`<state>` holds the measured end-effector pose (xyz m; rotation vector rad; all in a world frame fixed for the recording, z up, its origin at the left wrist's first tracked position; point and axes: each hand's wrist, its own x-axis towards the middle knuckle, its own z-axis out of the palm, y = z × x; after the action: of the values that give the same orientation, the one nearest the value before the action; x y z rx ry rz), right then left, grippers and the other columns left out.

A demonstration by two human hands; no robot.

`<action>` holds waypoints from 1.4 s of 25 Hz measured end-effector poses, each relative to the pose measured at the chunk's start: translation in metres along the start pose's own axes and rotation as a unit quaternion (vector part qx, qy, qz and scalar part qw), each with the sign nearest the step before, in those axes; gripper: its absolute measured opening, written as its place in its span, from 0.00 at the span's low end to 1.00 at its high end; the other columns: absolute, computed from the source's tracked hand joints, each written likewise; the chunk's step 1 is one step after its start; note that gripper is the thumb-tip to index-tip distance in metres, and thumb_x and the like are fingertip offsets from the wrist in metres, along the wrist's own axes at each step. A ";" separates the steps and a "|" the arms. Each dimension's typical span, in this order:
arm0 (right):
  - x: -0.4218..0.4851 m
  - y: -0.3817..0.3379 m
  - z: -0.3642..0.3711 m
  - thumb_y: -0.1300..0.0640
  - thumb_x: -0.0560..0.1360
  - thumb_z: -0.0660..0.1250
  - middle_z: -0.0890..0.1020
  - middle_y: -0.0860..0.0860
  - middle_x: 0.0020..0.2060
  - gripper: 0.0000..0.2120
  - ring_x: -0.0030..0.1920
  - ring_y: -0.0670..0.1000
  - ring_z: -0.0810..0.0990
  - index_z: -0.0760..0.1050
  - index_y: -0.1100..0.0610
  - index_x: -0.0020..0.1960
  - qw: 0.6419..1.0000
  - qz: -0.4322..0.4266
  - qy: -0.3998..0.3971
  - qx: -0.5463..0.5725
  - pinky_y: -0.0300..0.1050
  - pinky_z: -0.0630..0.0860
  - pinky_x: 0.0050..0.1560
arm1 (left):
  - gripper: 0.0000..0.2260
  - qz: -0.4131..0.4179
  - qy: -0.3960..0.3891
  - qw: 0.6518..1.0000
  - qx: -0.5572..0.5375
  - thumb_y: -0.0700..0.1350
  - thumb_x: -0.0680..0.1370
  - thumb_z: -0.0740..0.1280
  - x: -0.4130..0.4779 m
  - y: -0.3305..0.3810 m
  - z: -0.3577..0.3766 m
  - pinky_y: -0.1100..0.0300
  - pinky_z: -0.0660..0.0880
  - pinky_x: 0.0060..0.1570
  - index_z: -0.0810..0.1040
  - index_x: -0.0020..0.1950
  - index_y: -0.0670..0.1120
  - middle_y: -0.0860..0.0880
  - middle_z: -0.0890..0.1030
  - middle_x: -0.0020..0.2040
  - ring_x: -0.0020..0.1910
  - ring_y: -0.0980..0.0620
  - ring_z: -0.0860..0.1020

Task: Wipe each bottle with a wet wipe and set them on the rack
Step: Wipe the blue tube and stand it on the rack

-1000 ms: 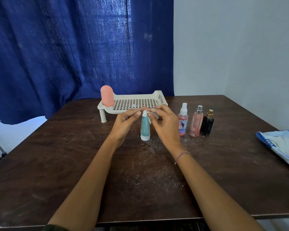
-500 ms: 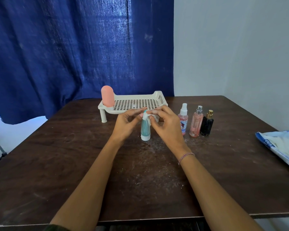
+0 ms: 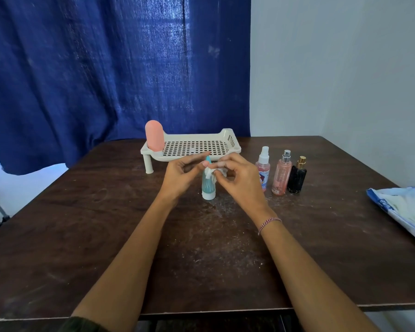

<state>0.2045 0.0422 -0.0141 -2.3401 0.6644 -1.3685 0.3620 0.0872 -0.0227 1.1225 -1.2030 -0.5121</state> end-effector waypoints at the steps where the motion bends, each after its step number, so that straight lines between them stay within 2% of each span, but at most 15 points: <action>1: 0.000 0.000 0.000 0.61 0.71 0.71 0.80 0.54 0.53 0.11 0.58 0.51 0.76 0.81 0.62 0.53 1.000 -0.003 -0.003 -0.004 0.45 0.79 0.55 | 0.14 -0.006 0.003 1.000 -0.009 0.38 0.75 0.69 0.000 0.000 0.000 0.71 0.75 0.47 0.78 0.61 0.44 0.55 0.81 0.55 0.56 0.63 0.79; 6: -0.001 0.004 0.001 0.62 0.71 0.71 0.81 0.53 0.51 0.10 0.54 0.45 0.76 0.81 0.58 0.51 0.999 -0.006 -0.053 -0.006 0.32 0.72 0.55 | 0.14 -0.016 0.028 0.999 -0.026 0.40 0.73 0.71 0.001 -0.001 -0.002 0.68 0.77 0.48 0.80 0.58 0.48 0.54 0.82 0.56 0.56 0.58 0.80; 9: -0.001 0.004 0.004 0.62 0.71 0.71 0.81 0.53 0.51 0.10 0.56 0.46 0.75 0.81 0.59 0.52 0.999 -0.020 -0.021 -0.015 0.28 0.70 0.53 | 0.13 -0.016 0.030 0.999 -0.025 0.41 0.73 0.72 0.000 0.000 -0.002 0.69 0.77 0.47 0.81 0.56 0.48 0.54 0.83 0.54 0.54 0.58 0.81; 12: -0.001 0.003 0.009 0.62 0.70 0.72 0.80 0.53 0.50 0.09 0.54 0.41 0.72 0.81 0.59 0.51 0.999 -0.036 0.015 -0.006 0.28 0.71 0.53 | 0.12 -0.013 0.041 0.999 -0.024 0.41 0.72 0.73 0.000 -0.001 -0.001 0.69 0.77 0.45 0.81 0.54 0.49 0.57 0.83 0.50 0.51 0.58 0.81; 15: -0.001 0.004 0.011 0.63 0.70 0.72 0.80 0.53 0.48 0.08 0.53 0.43 0.74 0.82 0.59 0.49 0.999 -0.030 -0.017 -0.005 0.33 0.74 0.54 | 0.13 -0.012 0.074 0.997 -0.013 0.41 0.71 0.74 0.001 -0.002 -0.002 0.68 0.77 0.45 0.82 0.54 0.48 0.54 0.83 0.52 0.52 0.57 0.81; 19: -0.001 0.007 0.011 0.64 0.70 0.71 0.78 0.53 0.44 0.07 0.45 0.45 0.76 0.83 0.60 0.47 0.997 -0.018 -0.070 -0.012 0.29 0.73 0.47 | 0.13 -0.018 0.097 0.995 -0.013 0.41 0.71 0.74 0.002 -0.003 -0.003 0.69 0.77 0.46 0.81 0.56 0.45 0.52 0.83 0.52 0.53 0.57 0.81; 27: -0.001 0.008 0.014 0.62 0.70 0.72 0.79 0.51 0.46 0.07 0.46 0.43 0.75 0.82 0.58 0.48 0.998 -0.035 -0.055 -0.025 0.28 0.72 0.47 | 0.14 -0.034 0.092 0.995 -0.014 0.42 0.72 0.73 0.004 -0.006 -0.003 0.68 0.77 0.48 0.81 0.57 0.45 0.50 0.83 0.54 0.54 0.57 0.81; 31: -0.002 0.012 0.015 0.59 0.70 0.72 0.79 0.48 0.47 0.07 0.46 0.42 0.75 0.83 0.55 0.48 0.995 -0.012 -0.087 -0.052 0.33 0.75 0.48 | 0.14 -0.041 0.103 0.994 -0.018 0.43 0.72 0.73 0.004 -0.005 -0.004 0.70 0.76 0.47 0.81 0.58 0.44 0.50 0.82 0.55 0.55 0.57 0.80; 35: -0.002 0.014 0.015 0.60 0.70 0.72 0.77 0.47 0.46 0.07 0.45 0.41 0.74 0.83 0.55 0.48 0.991 0.006 -0.126 -0.056 0.29 0.72 0.47 | 0.13 -0.043 0.100 0.994 -0.027 0.42 0.73 0.72 0.003 -0.002 -0.005 0.72 0.75 0.44 0.81 0.57 0.45 0.51 0.82 0.55 0.53 0.60 0.80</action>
<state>0.2142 0.0322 -0.0299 -2.5351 0.6918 -1.0306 0.3679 0.0853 -0.0228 1.1551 -0.9645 -0.4824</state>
